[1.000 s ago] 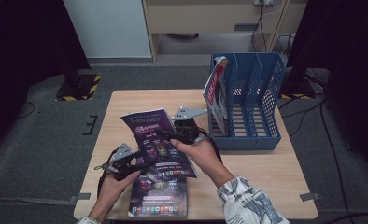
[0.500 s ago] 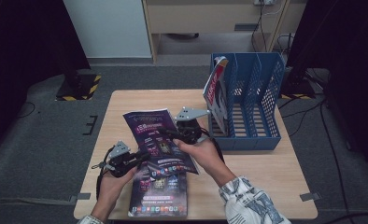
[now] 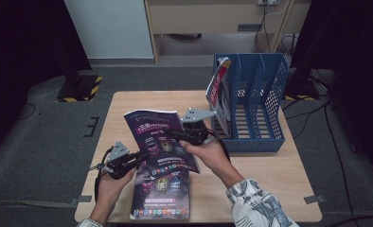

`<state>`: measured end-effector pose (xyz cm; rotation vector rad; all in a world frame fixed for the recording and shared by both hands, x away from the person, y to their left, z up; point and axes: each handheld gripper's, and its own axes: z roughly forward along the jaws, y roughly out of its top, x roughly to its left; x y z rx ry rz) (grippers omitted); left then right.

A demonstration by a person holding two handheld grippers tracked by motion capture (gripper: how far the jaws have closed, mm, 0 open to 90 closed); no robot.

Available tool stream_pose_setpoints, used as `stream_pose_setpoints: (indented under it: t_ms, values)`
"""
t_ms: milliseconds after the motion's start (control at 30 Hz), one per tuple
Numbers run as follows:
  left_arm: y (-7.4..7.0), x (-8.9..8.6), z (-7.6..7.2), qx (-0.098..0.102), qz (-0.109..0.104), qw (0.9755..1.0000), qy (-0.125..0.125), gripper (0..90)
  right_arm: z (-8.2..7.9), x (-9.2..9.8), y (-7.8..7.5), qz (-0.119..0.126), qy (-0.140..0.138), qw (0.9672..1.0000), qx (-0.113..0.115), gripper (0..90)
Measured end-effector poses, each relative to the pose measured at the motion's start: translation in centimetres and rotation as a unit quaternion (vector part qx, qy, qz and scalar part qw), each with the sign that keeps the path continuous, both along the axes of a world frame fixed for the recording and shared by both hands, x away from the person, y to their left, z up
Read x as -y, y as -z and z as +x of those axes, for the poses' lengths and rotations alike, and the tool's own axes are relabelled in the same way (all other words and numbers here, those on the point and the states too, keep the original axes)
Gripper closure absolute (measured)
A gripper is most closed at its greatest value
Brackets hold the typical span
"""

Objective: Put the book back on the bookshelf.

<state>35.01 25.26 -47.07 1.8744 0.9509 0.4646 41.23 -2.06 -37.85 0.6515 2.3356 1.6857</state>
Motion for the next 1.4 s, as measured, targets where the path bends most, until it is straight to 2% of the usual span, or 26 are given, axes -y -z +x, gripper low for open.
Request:
stream_pose_setpoints:
  t_ms: [267, 833, 967, 1400]
  values:
    - [-0.47, -0.08, -0.2, 0.014, 0.012, 0.9998, 0.003, 79.3, -0.03, 0.23, 0.08, -0.006, -0.009, 0.9999, 0.003, 80.8]
    - [-0.54, -0.06, -0.31, 0.015, 0.009, 0.9998, 0.005, 79.8, 0.23, 0.16, 0.5, -0.003, -0.015, 0.9999, 0.003, 80.4]
    - [-0.53, -0.11, -0.26, 0.017, 0.008, 0.9998, 0.006, 79.6, 0.17, 0.19, 0.45, -0.008, -0.014, 0.9998, 0.012, 82.1]
    - [-0.41, -0.2, -0.23, 0.019, 0.006, 0.9998, 0.006, 79.1, 0.1, 0.24, 0.41, -0.007, -0.02, 0.9997, 0.014, 82.2]
